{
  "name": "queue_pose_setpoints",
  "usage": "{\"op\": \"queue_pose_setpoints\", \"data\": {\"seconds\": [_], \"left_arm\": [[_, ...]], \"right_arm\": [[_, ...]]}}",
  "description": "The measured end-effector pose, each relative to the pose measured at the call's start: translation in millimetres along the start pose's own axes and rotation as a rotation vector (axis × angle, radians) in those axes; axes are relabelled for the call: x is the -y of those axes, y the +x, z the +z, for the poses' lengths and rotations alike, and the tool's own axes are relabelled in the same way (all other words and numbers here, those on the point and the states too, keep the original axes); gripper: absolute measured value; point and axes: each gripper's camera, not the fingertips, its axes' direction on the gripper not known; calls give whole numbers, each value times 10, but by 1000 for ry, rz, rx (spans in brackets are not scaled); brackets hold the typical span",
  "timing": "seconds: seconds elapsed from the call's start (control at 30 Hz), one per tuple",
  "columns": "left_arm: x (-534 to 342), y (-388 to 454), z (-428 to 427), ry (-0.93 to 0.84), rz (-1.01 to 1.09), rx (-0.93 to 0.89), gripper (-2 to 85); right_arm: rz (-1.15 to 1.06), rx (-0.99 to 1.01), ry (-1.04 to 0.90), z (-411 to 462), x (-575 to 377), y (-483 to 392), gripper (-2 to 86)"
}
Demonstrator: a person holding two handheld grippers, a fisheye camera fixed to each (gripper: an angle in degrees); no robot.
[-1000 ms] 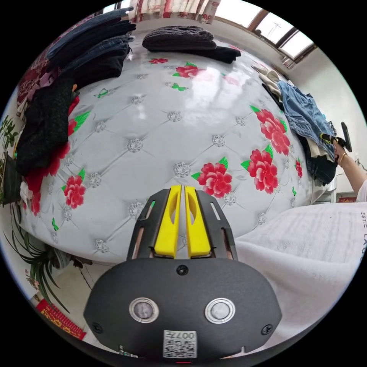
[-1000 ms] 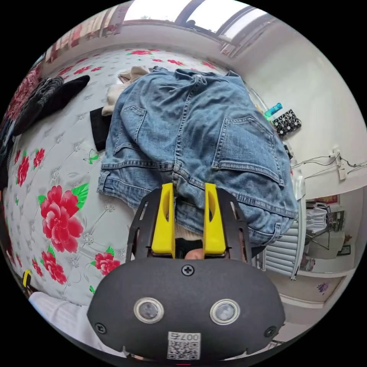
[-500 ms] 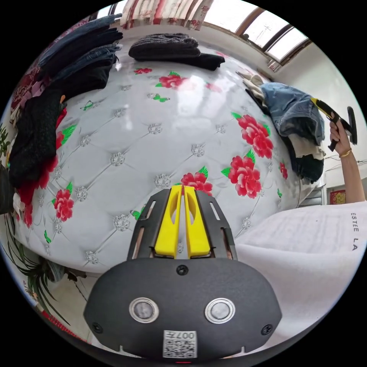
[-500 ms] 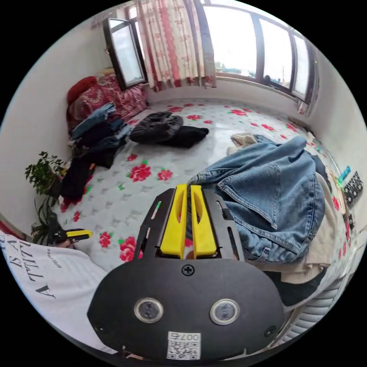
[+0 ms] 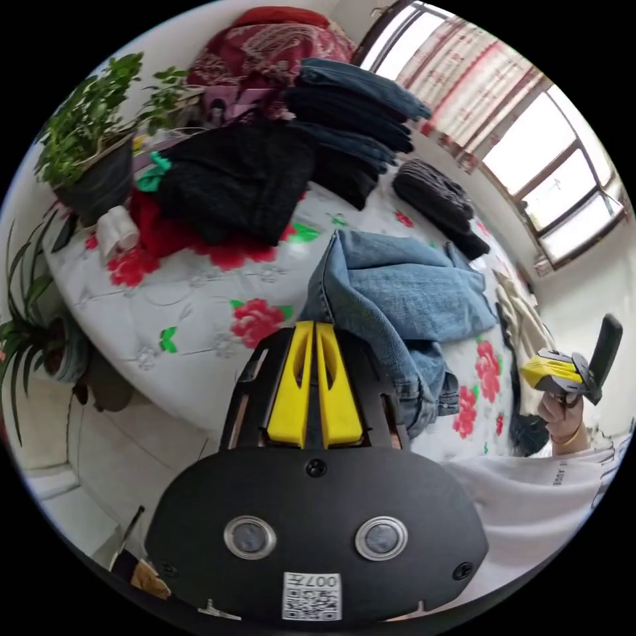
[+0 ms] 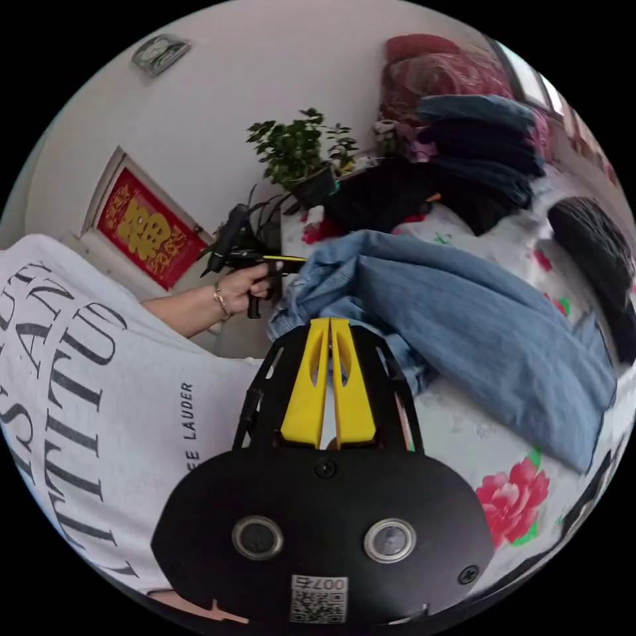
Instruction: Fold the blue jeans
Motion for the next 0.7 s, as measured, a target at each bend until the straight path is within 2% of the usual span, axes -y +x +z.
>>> {"op": "queue_pose_setpoints", "data": {"seconds": [0.1,0.17,0.27,0.37,0.43,0.5,0.57,0.7], "left_arm": [[-69,-195,-60,3,-72,72,-9],[-118,-256,-71,-8,-126,80,-9],[-197,-263,-113,-13,-211,92,-10],[-255,-157,-192,-15,-252,135,-10],[-289,-59,-247,-15,-270,172,-10],[-354,92,-317,-4,-304,219,-10],[-427,206,-364,12,-334,246,-10],[-609,442,-437,17,-380,294,-10]], "right_arm": [[331,-128,62,-246,-624,781,-3],[599,-300,62,-475,-1327,1369,-3],[845,-526,9,-804,-2180,1882,-3],[982,-694,-76,-1085,-2825,2237,-3],[1018,-763,-142,-1188,-3096,2418,-3],[913,-758,-107,-1295,-3196,2448,-3],[825,-942,-300,-1266,-3252,2544,-3],[537,-1075,-497,-1179,-3429,2493,-3]]}}
